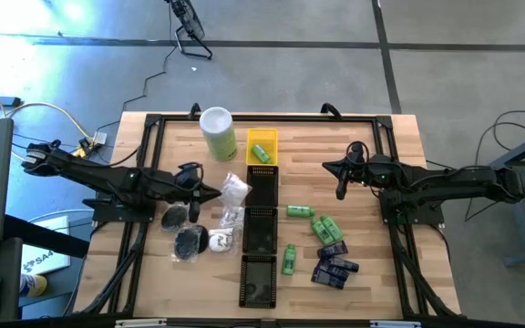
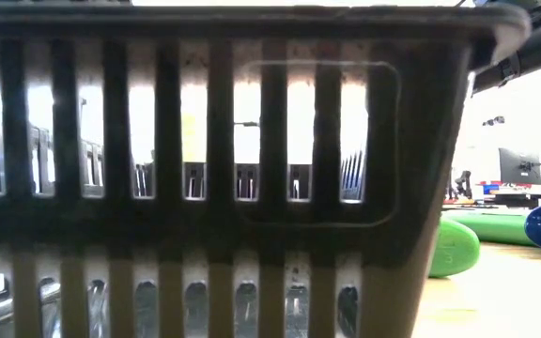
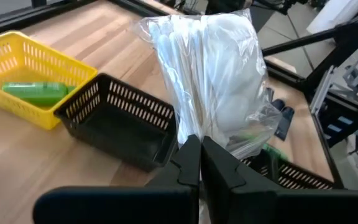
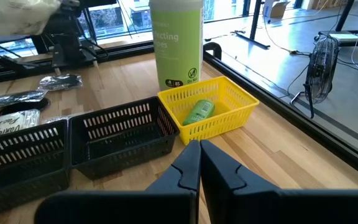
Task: Pick & Place Travel size toiletries
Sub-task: Put the top left white vanity pack into the top black basket
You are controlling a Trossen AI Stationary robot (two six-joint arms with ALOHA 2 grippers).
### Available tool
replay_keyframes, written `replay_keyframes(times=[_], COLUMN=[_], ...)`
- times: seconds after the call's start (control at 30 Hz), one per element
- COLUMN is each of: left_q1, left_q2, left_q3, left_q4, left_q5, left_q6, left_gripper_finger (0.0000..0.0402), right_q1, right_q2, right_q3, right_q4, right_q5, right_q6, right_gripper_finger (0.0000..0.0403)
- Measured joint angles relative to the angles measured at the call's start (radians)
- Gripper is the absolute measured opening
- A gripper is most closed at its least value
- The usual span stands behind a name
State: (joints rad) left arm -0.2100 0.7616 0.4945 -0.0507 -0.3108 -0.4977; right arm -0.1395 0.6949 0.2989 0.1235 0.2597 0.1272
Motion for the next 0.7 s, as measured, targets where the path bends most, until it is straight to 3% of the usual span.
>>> replay_keyframes(times=[0.4,0.7], left_q1=[0.0,0.0], left_q2=[0.055,0.188], left_q3=[0.003,0.003], left_q4=[0.005,0.172], left_q5=[-0.033,-0.123], left_q6=[-0.014,-0.056], left_gripper_finger=[0.0001,0.0001], right_q1=[0.0,0.0], right_q2=[0.0,0.0], right_q3=[0.0,0.0], right_q4=[0.0,0.0], right_q5=[0.0,0.0], right_q6=[0.0,0.0], right_gripper_finger=[0.0003,0.0003])
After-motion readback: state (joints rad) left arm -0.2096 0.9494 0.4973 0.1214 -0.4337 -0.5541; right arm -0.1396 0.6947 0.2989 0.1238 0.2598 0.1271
